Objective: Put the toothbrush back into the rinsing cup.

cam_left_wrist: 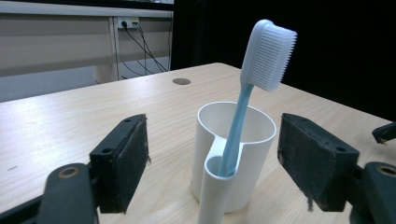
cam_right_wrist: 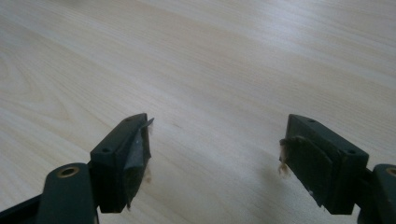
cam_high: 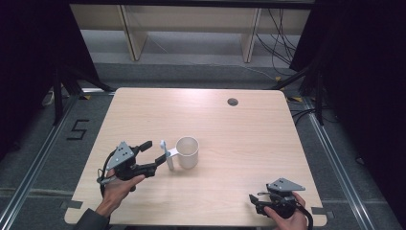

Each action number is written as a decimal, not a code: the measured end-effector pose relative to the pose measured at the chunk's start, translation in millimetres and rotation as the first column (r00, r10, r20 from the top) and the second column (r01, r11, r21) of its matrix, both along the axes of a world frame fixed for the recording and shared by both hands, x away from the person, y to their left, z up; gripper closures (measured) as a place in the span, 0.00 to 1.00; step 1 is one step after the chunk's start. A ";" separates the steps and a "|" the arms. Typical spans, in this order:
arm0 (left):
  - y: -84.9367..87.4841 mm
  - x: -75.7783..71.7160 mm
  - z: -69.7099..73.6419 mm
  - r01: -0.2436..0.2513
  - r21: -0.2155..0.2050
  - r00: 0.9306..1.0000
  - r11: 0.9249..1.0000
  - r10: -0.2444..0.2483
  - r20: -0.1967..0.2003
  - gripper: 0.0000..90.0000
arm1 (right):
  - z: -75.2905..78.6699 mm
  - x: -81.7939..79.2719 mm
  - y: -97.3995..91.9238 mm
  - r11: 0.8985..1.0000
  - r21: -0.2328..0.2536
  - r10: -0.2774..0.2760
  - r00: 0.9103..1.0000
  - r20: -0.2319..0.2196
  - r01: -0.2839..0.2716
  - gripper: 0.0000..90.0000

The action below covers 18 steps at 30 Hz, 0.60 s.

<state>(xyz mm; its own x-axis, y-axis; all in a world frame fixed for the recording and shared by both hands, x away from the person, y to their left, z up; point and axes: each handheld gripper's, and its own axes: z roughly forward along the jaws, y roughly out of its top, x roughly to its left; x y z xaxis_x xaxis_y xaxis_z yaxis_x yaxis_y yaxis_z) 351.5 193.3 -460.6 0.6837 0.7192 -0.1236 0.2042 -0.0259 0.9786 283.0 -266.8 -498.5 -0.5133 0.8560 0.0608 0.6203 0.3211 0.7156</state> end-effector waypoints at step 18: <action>10.1 -12.5 6.1 0.006 0.001 0.998 1.000 -0.006 -0.056 0.23 | -0.7 -0.3 0.1 1.000 0.005 -0.006 1.000 0.007 0.006 0.27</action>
<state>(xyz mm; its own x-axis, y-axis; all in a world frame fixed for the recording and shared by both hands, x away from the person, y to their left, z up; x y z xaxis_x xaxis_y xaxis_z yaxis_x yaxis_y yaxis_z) 339.0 203.4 -454.5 0.6802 0.7151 -0.1610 0.2584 -0.0284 0.9656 282.7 -266.7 -499.2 -0.5087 0.8588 0.0615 0.6173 0.3140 0.7214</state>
